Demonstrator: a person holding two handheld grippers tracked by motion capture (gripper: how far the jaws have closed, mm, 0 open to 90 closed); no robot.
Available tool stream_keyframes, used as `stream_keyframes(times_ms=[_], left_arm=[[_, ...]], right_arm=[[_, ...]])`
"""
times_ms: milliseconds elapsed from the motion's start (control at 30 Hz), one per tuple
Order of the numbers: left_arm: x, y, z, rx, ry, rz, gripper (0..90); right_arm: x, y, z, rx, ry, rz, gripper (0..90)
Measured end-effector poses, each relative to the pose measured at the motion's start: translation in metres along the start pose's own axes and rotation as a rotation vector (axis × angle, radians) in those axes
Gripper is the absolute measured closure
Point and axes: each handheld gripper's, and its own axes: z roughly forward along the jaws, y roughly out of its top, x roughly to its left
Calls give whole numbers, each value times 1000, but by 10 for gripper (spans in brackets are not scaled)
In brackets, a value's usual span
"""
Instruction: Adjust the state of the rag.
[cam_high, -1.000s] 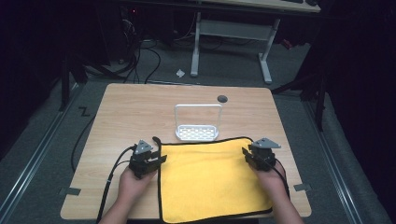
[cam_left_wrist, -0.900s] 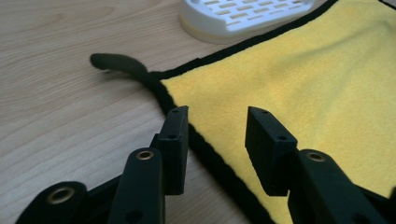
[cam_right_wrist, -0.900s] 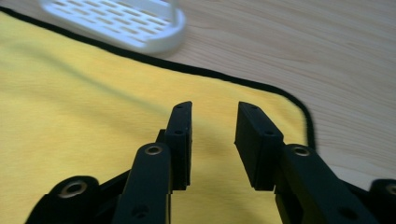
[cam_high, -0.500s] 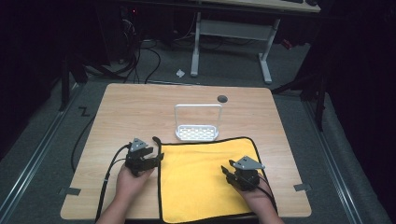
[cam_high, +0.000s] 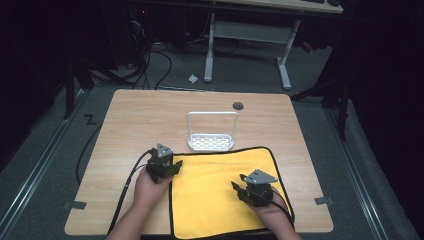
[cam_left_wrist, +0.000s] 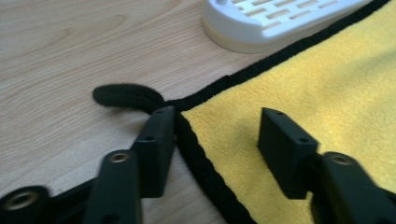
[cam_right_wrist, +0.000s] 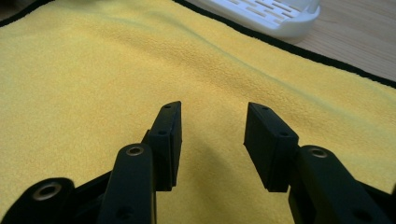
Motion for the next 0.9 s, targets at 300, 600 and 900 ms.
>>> stream_keyframes(times_ms=[300,600,900], left_arm=[[-3,0,1,-8,-26,-7,740],[17,-5,-2,-64,-203,-186,823],[19,-7,-4,-92,-213,-199,817]], right_arm=[[11,3,3,2,21,-34,572],[27,9,5,-18,87,-34,534],[84,29,28,5,211,-135,473]])
